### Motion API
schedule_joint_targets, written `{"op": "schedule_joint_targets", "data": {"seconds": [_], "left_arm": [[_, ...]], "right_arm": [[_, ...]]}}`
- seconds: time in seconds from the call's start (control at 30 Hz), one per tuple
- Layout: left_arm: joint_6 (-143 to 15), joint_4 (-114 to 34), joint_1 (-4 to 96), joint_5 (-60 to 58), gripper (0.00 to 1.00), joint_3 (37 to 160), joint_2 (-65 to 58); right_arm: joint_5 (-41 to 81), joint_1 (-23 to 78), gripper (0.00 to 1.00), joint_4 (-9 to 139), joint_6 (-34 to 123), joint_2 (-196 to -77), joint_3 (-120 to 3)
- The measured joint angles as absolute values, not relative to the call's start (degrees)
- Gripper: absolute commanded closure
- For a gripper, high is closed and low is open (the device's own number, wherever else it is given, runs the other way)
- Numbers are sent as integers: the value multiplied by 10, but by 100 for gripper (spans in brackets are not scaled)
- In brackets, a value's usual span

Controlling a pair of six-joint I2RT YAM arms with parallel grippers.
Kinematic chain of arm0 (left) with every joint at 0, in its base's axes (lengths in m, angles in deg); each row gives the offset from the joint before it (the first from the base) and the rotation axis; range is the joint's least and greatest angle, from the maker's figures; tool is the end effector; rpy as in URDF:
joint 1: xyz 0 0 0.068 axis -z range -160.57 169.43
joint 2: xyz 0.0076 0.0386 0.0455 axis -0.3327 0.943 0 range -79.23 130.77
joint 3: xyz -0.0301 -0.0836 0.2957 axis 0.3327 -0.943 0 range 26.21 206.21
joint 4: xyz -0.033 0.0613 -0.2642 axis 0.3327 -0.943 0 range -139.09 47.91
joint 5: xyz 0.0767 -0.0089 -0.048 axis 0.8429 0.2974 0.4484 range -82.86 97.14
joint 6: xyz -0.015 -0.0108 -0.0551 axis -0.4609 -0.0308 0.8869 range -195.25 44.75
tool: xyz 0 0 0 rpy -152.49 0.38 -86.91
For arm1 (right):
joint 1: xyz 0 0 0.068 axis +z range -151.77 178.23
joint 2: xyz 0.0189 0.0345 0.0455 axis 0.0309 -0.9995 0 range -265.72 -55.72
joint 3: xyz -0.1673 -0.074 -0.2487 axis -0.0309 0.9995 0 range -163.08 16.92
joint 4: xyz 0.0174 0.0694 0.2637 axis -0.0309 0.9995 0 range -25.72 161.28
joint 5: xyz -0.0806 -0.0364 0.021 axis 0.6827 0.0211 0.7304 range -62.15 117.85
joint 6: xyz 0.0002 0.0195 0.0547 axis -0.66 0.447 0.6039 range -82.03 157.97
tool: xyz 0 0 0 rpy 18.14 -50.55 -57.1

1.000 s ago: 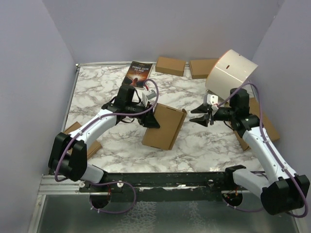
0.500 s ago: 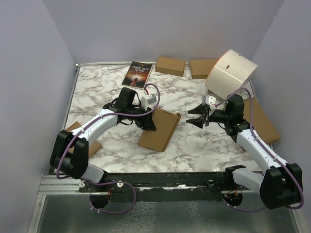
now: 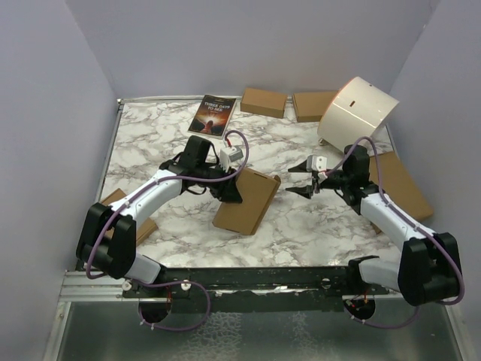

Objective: Fold the paper box

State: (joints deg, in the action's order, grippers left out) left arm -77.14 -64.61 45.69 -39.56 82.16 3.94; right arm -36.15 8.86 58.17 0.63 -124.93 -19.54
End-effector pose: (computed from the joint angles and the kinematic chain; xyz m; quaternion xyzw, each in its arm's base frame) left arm 0.2618 -0.1630 0.2696 0.3419 0.8030 -0.4304 0.2302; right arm 0.2335 0.0819 0.2647 -0.5476 0.5462 0.3359 0.5375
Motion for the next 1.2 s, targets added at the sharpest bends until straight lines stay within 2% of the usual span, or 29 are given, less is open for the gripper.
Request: {"op": "schedule_joint_targets", "data": {"seconds": [0.33, 0.5, 0.63, 0.93, 1.07, 1.2], "left_arm": [[-777, -642, 458, -395, 100, 816, 33], [-778, -640, 458, -395, 100, 814, 31], [-780, -639, 458, -396, 100, 812, 29], [-781, -637, 458, -396, 100, 810, 27], [-782, -635, 458, -396, 100, 808, 25], [-785, -635, 458, -397, 100, 807, 24]], "right_arm": [[-389, 88, 63, 587, -57, -1337, -218], [-389, 98, 65, 577, -40, -1346, -230], [-388, 114, 72, 569, -24, -1350, -236], [-382, 122, 94, 569, -10, -1363, -251], [-379, 122, 95, 571, -8, -1364, -253], [-374, 122, 81, 575, -8, -1364, -253]]}}
